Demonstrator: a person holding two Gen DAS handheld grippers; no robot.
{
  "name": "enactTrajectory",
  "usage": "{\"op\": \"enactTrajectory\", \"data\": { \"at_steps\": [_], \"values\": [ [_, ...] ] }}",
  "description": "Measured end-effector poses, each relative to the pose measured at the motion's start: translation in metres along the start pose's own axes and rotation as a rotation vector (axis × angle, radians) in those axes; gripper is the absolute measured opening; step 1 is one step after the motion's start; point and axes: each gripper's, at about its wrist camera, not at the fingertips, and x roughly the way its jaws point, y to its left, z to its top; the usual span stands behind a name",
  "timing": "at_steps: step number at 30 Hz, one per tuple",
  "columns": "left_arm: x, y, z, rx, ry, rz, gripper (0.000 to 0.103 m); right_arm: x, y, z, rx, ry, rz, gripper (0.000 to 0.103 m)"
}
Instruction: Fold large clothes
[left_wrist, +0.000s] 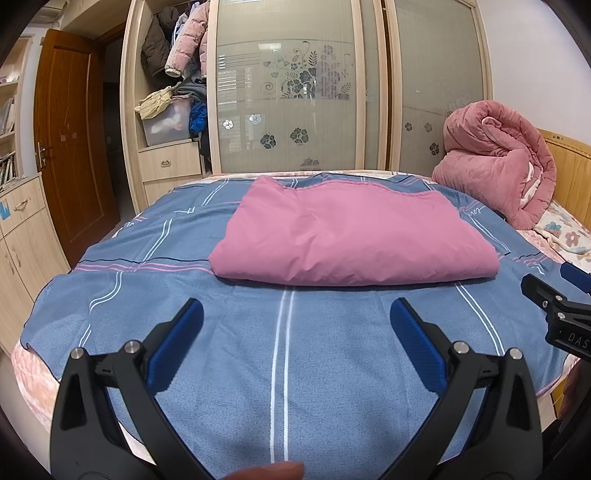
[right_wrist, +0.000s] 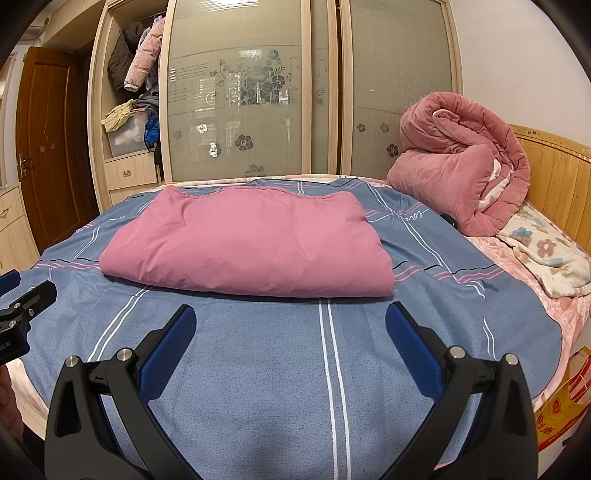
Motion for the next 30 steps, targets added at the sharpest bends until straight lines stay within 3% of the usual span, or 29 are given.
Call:
{"op": "enactTrajectory", "data": {
  "at_steps": [30],
  "values": [
    [0.0014,-0.0012,-0.0010,0.007,0.007,-0.004,0.101,0.0002,0.0013,-0.0011,-0.003,0.001,-0.003,0.102]
  ]
}}
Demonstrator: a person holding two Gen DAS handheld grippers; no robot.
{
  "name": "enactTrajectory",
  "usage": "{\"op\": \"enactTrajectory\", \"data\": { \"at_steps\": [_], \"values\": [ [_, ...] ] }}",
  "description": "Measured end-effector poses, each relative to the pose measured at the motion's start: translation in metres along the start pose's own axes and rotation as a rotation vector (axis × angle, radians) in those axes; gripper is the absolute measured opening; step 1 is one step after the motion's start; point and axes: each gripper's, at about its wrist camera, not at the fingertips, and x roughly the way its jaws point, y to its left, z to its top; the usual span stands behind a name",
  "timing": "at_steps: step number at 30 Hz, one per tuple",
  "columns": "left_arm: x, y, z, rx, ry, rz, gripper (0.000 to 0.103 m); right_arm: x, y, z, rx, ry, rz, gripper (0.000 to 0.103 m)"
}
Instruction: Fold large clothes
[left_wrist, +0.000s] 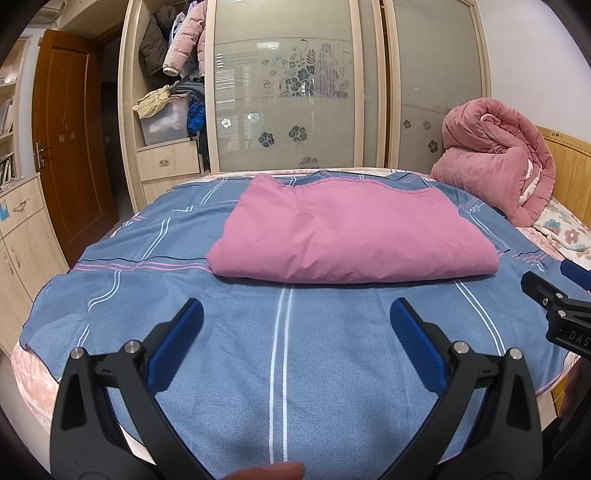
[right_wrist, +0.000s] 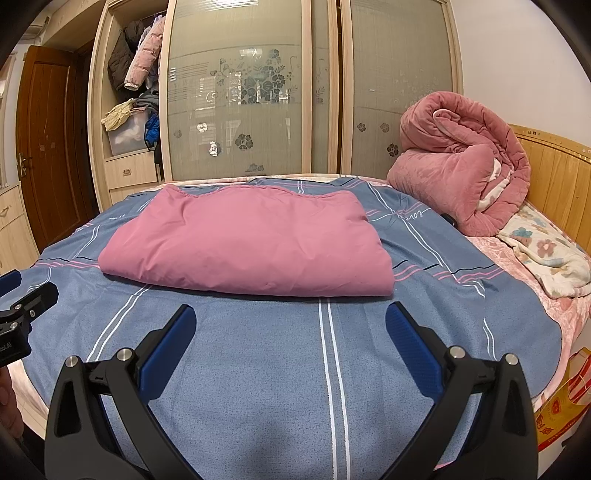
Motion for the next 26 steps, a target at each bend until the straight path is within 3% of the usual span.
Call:
{"op": "enactTrajectory", "data": {
  "at_steps": [16,26],
  "values": [
    [-0.0035,0.0013,-0.0035,-0.003,-0.022,-0.014,0.101,0.0001,0.0003,-0.0022,0.000,-0.002,-0.001,0.102],
    [0.0036,0.0049,-0.0022,-0.020,0.019,-0.024,0.101,0.0004,0.0000,-0.0021,0.000,-0.003,-0.003,0.102]
  ]
}}
